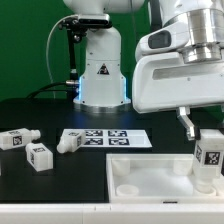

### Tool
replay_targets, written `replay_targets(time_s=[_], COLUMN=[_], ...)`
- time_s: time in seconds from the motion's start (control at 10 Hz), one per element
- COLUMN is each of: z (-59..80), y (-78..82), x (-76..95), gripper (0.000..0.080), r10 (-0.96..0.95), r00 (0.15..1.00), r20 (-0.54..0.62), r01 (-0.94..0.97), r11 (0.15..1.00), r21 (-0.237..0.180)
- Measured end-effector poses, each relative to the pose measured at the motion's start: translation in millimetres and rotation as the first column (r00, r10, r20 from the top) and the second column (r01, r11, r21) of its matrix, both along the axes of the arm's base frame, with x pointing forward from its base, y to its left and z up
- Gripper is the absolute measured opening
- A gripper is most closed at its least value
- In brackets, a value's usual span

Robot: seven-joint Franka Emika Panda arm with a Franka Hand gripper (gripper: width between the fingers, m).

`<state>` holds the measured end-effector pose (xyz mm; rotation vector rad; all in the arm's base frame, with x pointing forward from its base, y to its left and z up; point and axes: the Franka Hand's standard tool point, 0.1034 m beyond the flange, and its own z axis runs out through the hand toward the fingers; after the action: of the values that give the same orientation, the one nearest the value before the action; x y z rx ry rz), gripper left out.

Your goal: Assemble square table

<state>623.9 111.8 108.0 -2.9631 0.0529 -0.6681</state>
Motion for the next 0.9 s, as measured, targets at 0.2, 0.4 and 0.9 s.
replay_targets(time_s=[0.2,0.4,0.9], z=[-6.0,-12.0,-17.1], y=[-1.4,-0.8,0.8], x=[-1.5,-2.9,-2.4], gripper=[0.0288,0.0288,0.0297], r10=[-0.002,-0.001,-0.006], r00=[1.000,1.000,1.000], r20=[-0.001,-0.001,0.019], r01=[0.002,0.001,0.006], r11=[1.000,1.000,1.000], r21=[-0.005,-0.008,-0.012])
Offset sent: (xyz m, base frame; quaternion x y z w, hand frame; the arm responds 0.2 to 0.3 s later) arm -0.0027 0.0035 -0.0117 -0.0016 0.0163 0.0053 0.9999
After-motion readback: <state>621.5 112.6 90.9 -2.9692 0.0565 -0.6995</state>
